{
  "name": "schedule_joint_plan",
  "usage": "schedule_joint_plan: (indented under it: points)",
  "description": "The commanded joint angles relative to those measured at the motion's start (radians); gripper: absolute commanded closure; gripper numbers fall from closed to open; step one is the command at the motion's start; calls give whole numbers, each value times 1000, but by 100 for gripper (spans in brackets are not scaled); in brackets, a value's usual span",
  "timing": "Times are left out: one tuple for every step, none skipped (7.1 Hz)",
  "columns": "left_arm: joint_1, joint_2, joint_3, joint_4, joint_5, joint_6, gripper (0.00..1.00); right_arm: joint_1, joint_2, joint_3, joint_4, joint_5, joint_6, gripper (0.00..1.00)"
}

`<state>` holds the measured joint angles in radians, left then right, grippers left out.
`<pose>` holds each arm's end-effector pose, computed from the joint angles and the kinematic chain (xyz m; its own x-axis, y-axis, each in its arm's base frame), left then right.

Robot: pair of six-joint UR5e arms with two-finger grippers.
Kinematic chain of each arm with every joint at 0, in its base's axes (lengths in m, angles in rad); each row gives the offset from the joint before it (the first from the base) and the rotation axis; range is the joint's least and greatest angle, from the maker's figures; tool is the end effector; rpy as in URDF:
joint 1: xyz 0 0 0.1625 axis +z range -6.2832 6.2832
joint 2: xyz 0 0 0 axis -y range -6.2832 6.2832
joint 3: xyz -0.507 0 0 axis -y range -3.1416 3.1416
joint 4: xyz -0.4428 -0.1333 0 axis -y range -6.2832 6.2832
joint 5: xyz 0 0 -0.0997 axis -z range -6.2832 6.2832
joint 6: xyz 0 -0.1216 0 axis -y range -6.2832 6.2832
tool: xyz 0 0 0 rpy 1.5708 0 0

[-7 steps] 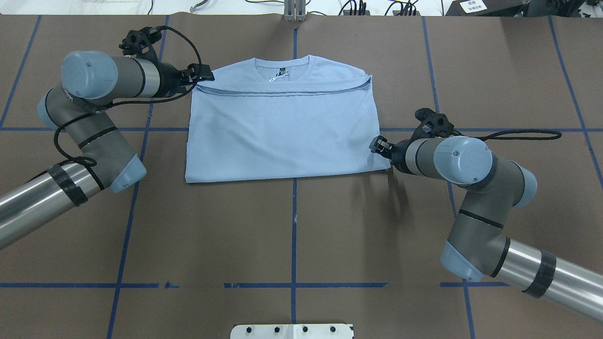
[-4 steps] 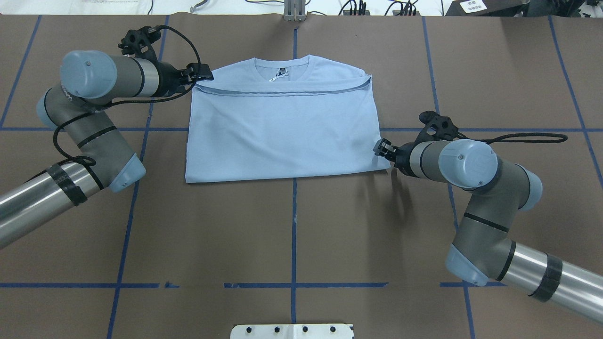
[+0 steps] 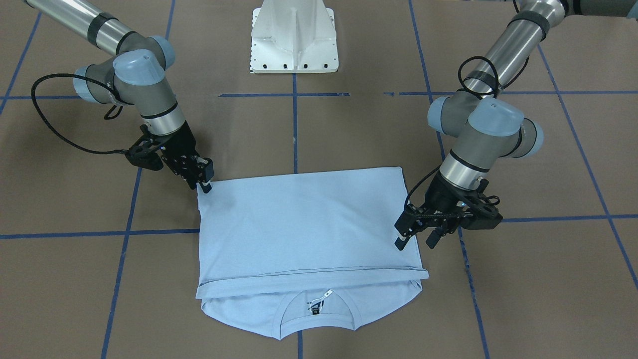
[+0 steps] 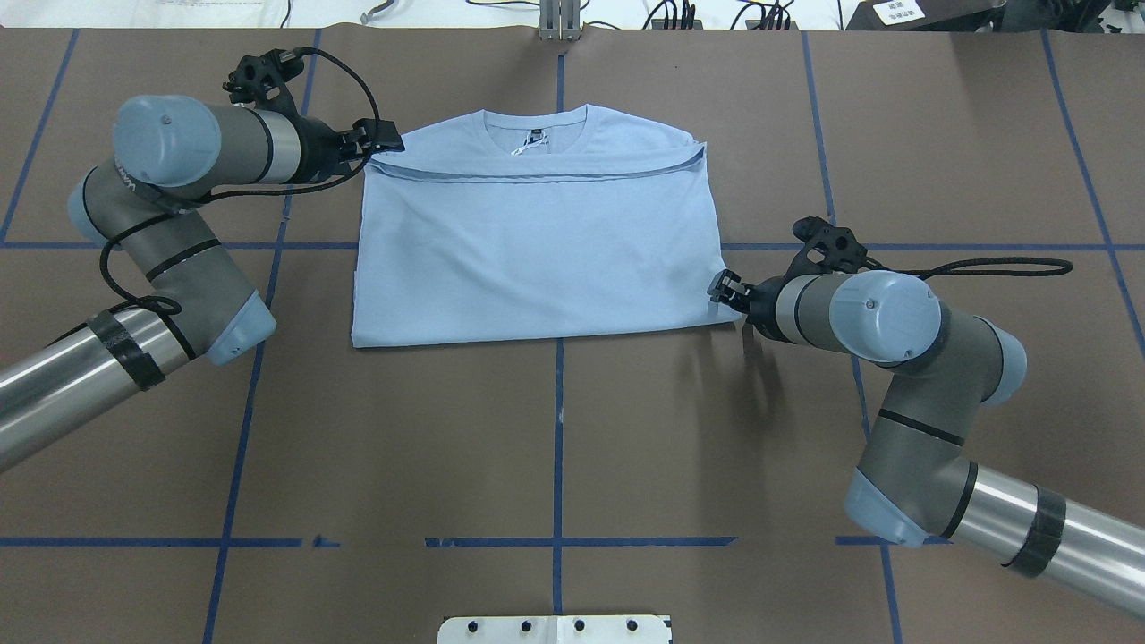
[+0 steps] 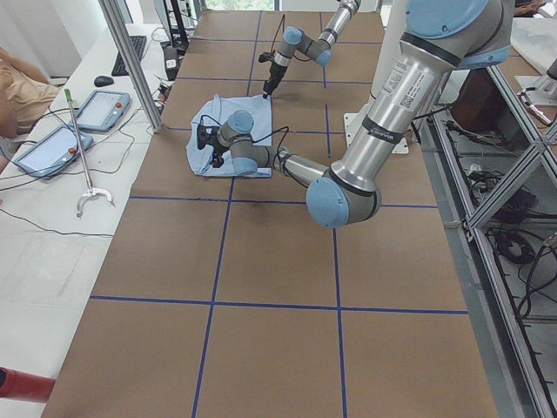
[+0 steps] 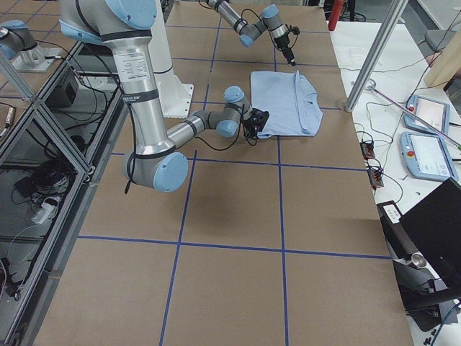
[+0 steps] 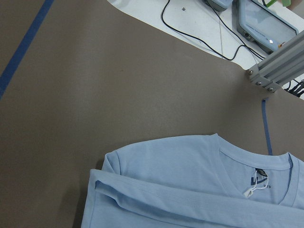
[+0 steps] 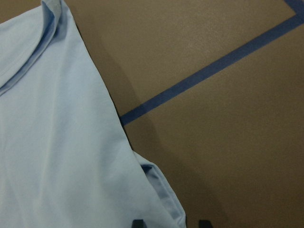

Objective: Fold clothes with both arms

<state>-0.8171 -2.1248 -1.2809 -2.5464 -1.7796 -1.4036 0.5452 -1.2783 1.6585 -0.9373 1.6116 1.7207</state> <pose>0.4954 -0.6858 0.4225 0.3157 -0.0985 -0.9437 0.5341 0.8405 0.0909 -0.5433 -0.4796 0.4633 0.3740 0.4014 0.8361 -0.5506 0.8215 -0.1481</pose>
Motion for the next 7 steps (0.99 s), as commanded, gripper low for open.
schedule_joint_plan:
  points:
    - [0,0,1,0,14,0,5,-1,-1,6,0,5,-1,100]
    - [1,0,2,2,20,0,5,1,-3,13,0,5,-1,100]
    - [1,0,2,0,20,0,5,2,-3,17,0,13,-1,100]
    - [1,-1,-3,0,19,-6,5,4,-62,97,0,40,-1,100]
    - [3,-1,-50,2,11,-9,5,-5,-175,218,0,60,0,100]
    - [12,37,-108,3,-7,-37,5,-43,-285,338,2,83,26,100]
    - [13,48,-141,14,-55,-104,5,-109,-406,462,0,102,93,100]
